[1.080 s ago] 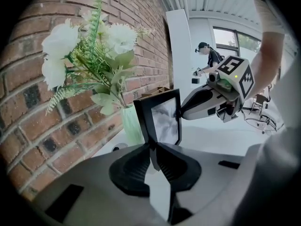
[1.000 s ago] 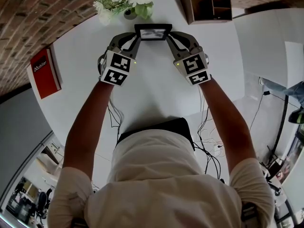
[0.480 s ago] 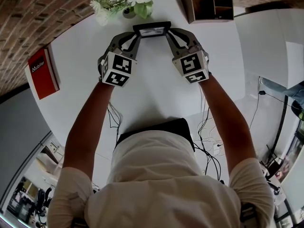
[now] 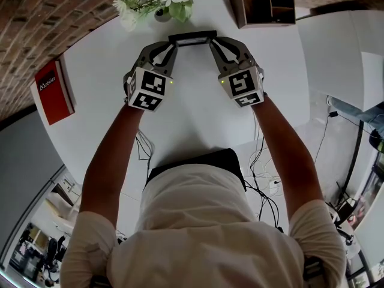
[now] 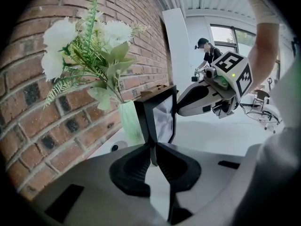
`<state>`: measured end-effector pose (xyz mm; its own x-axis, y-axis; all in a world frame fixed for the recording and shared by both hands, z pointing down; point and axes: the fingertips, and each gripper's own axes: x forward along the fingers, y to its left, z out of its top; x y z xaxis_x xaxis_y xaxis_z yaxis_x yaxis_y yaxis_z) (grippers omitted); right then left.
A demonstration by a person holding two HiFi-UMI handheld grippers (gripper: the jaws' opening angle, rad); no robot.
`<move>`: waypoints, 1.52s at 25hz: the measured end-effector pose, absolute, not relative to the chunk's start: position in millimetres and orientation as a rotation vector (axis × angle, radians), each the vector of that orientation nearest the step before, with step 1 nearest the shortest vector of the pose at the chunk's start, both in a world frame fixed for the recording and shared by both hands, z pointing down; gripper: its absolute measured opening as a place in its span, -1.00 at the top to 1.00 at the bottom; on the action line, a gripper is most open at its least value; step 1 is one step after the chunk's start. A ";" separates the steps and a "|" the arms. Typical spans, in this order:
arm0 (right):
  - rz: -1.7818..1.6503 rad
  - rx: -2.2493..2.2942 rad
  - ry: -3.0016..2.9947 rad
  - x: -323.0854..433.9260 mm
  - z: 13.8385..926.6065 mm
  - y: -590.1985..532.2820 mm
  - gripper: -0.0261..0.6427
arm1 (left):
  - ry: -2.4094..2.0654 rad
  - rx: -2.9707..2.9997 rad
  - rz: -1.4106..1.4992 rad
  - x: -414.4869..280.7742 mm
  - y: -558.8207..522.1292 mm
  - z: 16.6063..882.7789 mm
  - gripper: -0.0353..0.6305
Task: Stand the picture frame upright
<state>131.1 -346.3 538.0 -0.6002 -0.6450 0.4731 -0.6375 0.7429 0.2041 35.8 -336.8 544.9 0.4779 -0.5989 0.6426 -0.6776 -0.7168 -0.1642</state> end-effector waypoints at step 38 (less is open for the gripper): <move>0.022 0.963 -2.420 133.3 541.6 -344.7 0.82 | -1.086 2.583 1.044 33.8 -332.7 551.1 0.69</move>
